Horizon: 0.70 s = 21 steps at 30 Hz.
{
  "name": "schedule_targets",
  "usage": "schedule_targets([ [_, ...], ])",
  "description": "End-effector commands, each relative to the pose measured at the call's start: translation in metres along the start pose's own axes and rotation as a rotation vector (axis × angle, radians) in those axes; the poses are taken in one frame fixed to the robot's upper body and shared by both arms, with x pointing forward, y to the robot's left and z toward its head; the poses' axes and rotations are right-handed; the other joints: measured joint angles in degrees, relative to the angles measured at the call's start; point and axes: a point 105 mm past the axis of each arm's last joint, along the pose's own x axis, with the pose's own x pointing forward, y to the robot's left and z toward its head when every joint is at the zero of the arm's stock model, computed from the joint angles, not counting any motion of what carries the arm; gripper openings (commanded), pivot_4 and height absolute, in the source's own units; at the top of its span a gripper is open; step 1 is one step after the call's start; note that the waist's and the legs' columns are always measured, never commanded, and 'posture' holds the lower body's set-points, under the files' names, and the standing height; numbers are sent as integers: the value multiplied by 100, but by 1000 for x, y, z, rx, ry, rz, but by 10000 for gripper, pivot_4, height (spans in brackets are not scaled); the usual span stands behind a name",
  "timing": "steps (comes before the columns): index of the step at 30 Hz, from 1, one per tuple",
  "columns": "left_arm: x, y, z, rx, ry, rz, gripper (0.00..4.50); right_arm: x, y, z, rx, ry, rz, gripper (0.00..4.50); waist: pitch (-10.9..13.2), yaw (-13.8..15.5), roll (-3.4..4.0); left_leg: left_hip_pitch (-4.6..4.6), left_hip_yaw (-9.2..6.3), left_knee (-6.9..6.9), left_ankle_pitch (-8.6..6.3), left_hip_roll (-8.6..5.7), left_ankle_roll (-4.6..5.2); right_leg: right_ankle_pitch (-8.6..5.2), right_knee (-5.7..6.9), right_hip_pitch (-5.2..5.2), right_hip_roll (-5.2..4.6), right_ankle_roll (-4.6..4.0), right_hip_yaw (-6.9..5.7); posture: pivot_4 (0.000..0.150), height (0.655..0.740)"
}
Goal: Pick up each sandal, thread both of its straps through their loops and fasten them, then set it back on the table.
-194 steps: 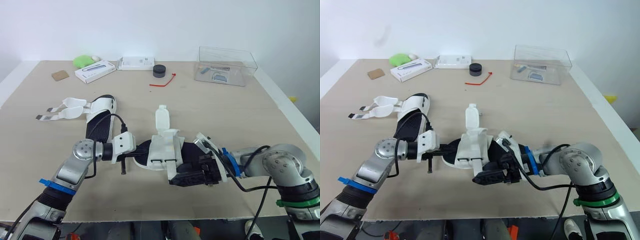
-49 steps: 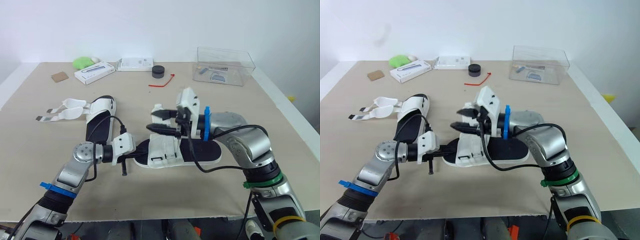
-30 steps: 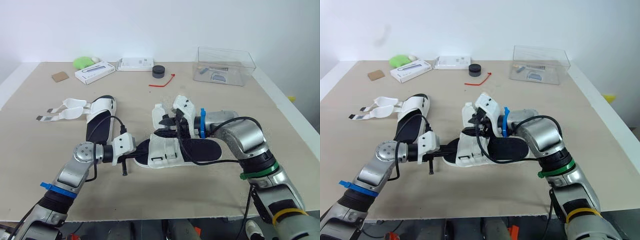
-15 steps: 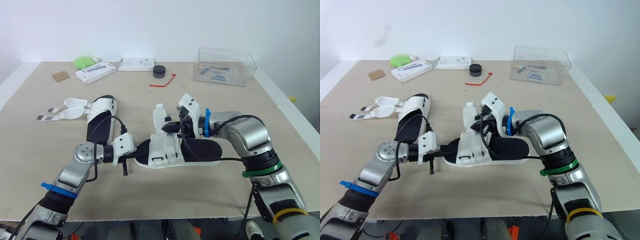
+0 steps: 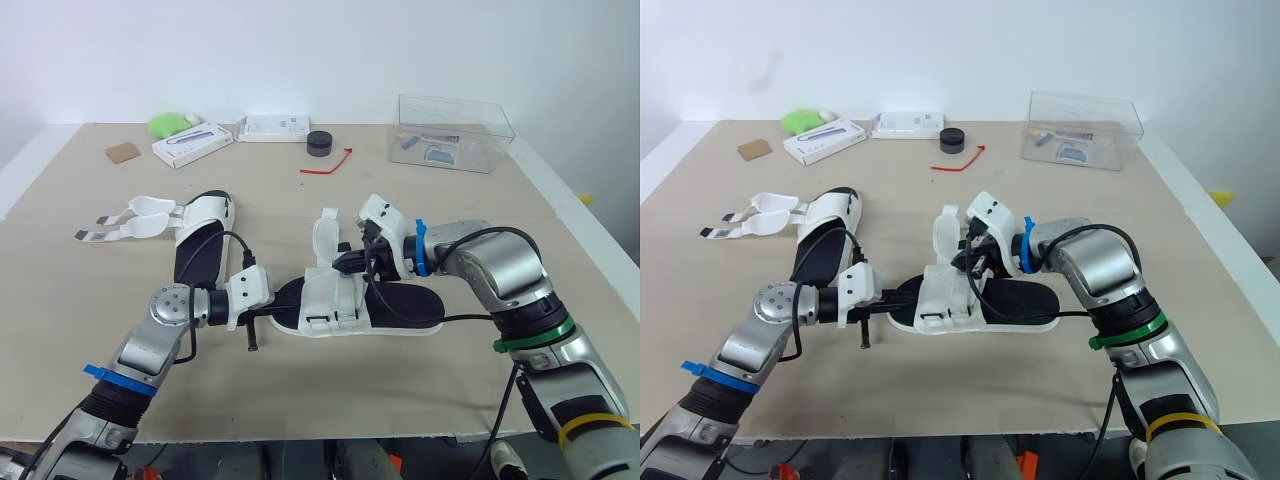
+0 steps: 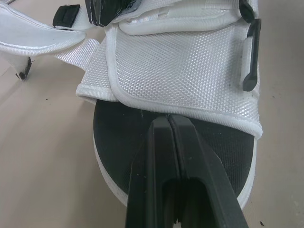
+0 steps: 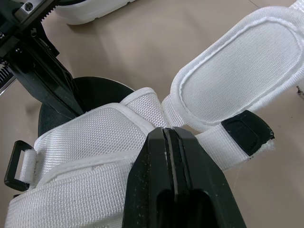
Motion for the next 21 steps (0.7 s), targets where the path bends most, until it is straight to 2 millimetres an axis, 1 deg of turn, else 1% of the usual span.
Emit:
schedule_targets([
  [1,1,-1,-6,-8,30,-5,0,-3,-11,-8,30,34,-52,257,0,0,0,0,0,0,0,0,0,0,0,0,0,0,-2,1500,7400],
  [7,1,-1,-6,-7,31,-6,0,-2,-17,-11,56,32,-73,257,-2,0,0,2,0,0,0,0,0,1,-1,2,0,1,-7,1500,7400],
  [9,0,-2,-7,-7,31,-5,0,-3,-24,-4,64,5,-95,257,-2,-1,0,3,0,0,0,0,0,2,-1,2,0,2,-7,1500,7400],
  [12,0,-1,-7,-7,32,-5,0,-9,-37,18,123,-92,-120,257,-1,-4,0,5,4,0,2,0,0,7,-1,2,1,4,-5,1500,7400],
  [14,0,-1,-7,-7,33,-4,0,-12,-45,30,181,-144,-124,6693,0,-3,0,3,4,0,5,0,0,12,-1,0,1,3,-5,1500,7400],
  [15,0,-2,-7,-7,33,-3,0,-13,-46,33,207,-161,-116,8917,1,-3,2,0,5,0,5,1,0,12,-1,-2,2,2,-4,1500,7400],
  [16,0,-2,-7,-7,33,-2,0,-14,-48,38,228,-185,-110,14594,0,-3,2,-2,5,0,5,1,0,12,-1,-4,2,-4,-4,1500,7400],
  [17,-1,-2,-7,-7,34,-2,0,-14,-50,42,251,-205,-106,18935,0,-4,2,-2,3,-3,4,1,0,15,-1,-4,2,-13,-4,1500,7400],
  [18,-1,-2,-7,-7,34,-2,0,-14,-52,44,269,-219,-104,21956,0,-4,2,-2,3,-6,4,1,0,23,-2,-4,2,-32,-5,1500,7400],
  [19,-1,-2,-7,-7,34,-2,0,-12,-54,44,304,-229,-104,27377,0,-4,2,-3,4,-11,3,1,1,23,-4,-6,2,-34,-4,1500,7400],
  [20,-1,-2,-7,-7,34,-2,0,-9,-56,42,336,-232,-101,31593,0,-5,2,-4,2,-15,3,2,1,23,-9,-5,2,-34,-4,1500,7400],
  [21,-1,-3,-7,-7,34,-2,0,-6,-58,40,364,-234,-100,37255,0,-5,2,-8,-1,-17,3,2,1,23,-14,-6,2,-35,-4,1500,7400],
])
